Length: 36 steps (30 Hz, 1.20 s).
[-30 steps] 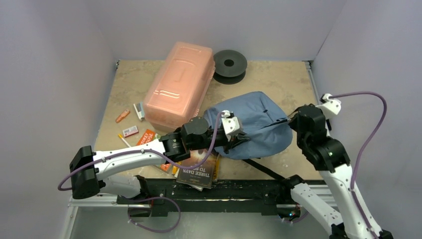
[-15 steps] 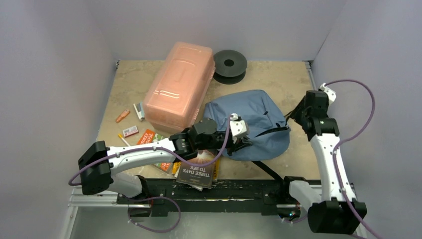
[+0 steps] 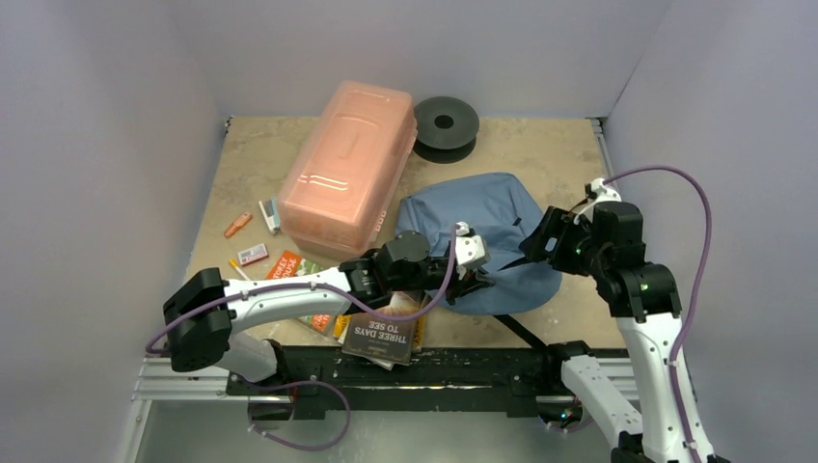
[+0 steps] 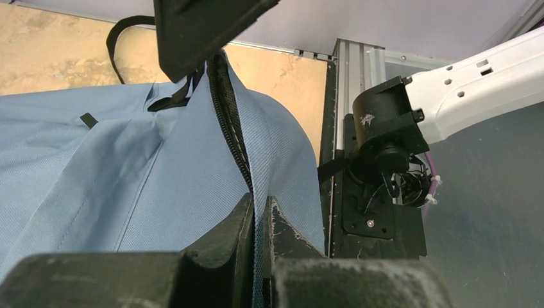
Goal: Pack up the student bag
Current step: Unzip the student bag at the center of the board.
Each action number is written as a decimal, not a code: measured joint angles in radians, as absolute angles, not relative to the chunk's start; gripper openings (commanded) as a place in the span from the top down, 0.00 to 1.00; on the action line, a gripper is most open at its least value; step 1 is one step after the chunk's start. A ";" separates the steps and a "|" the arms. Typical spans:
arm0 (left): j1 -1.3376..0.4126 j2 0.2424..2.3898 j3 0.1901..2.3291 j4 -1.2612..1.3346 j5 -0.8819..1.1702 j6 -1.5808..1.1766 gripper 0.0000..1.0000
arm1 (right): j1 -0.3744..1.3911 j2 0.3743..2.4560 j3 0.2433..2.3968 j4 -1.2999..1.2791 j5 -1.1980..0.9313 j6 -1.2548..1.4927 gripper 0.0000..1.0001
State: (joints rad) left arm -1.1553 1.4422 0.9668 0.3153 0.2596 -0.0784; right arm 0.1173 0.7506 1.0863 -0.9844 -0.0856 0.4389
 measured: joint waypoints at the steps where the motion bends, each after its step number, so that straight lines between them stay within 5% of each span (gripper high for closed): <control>1: -1.155 1.444 0.967 0.315 0.261 -0.083 1.00 | 0.118 0.750 1.086 -0.997 -0.101 0.437 0.19; 16: -1.168 1.504 0.967 0.310 0.292 -0.122 1.00 | 0.118 0.607 0.763 -0.769 -0.255 0.889 0.29; 22: -1.168 1.509 0.977 0.278 0.310 -0.129 0.96 | 0.118 0.601 0.729 -0.755 -0.281 0.932 0.17; 32: -1.178 1.515 0.980 0.270 0.246 -0.180 0.58 | 0.118 0.540 0.735 -0.931 -0.243 0.837 0.01; 36: -1.177 1.515 0.984 0.270 0.205 -0.220 0.27 | 0.118 0.488 0.669 -0.920 -0.239 0.899 0.01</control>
